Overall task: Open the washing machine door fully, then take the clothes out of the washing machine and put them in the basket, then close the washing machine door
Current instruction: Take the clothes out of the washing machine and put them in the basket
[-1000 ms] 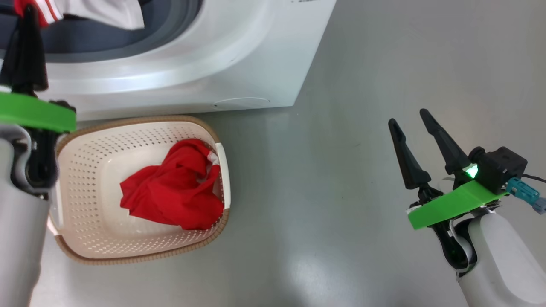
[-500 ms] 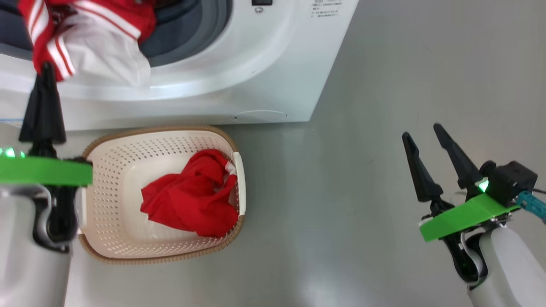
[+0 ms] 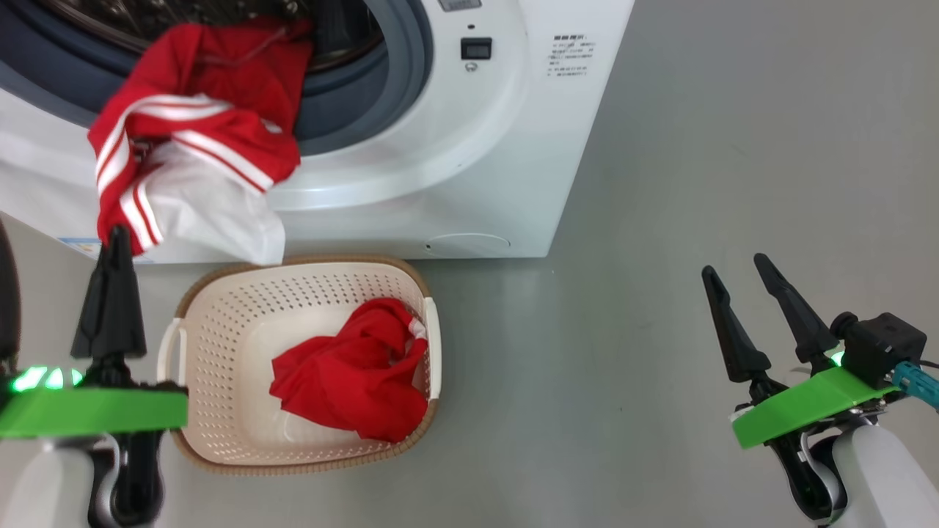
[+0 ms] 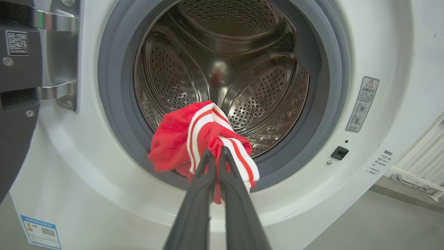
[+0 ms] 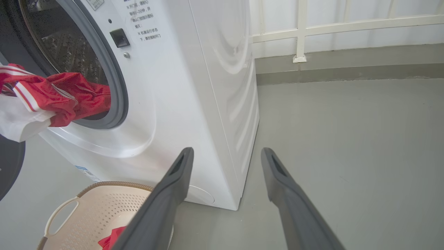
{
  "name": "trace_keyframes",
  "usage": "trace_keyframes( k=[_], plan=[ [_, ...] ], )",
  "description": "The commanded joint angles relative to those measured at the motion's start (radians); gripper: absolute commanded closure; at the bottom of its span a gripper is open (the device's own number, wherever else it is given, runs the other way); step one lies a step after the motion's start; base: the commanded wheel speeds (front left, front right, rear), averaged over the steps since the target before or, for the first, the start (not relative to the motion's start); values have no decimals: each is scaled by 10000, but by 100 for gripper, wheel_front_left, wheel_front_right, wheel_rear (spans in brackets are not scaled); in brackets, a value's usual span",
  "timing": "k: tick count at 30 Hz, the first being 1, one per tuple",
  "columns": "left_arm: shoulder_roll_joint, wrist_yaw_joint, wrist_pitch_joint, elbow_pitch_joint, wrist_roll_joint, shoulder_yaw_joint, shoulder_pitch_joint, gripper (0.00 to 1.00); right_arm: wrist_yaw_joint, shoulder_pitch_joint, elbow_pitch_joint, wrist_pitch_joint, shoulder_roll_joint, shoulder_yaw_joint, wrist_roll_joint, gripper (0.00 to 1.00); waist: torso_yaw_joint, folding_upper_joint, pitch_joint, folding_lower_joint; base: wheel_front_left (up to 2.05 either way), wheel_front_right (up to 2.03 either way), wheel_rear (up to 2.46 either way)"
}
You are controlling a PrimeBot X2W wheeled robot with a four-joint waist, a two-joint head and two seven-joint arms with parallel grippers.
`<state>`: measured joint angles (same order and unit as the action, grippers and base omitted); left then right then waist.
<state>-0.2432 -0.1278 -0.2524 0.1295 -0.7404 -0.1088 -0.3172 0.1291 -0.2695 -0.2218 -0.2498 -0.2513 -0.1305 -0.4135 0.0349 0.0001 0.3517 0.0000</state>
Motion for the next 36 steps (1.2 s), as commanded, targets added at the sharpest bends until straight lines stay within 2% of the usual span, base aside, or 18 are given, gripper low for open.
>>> trace_keyframes(
  k=[1, 18, 29, 36],
  plan=[
    [-263, -29, -93, -427, 86, 452, 184, 100, 16, 260, 195, -120, -102, -130, -28, 0, 99, -1, -201, 0, 0, 0, 0],
    [291, -29, -93, -2822, 290, 954, 2794, 100, 16, 529, 183, -120, -156, 59, -69, 0, 542, -1, -639, 0, 0, 0, 0],
    [407, -29, -93, -3988, 290, 1014, 4363, 100, 16, 663, 155, -120, -231, 155, -131, 0, 826, -1, -900, 0, 0, 0, 0],
    [381, -29, -93, -3852, 100, 662, 4707, 100, 16, 703, 181, -120, -247, 160, -115, 0, 928, -1, -908, 0, 0, 0, 0]
  ],
)
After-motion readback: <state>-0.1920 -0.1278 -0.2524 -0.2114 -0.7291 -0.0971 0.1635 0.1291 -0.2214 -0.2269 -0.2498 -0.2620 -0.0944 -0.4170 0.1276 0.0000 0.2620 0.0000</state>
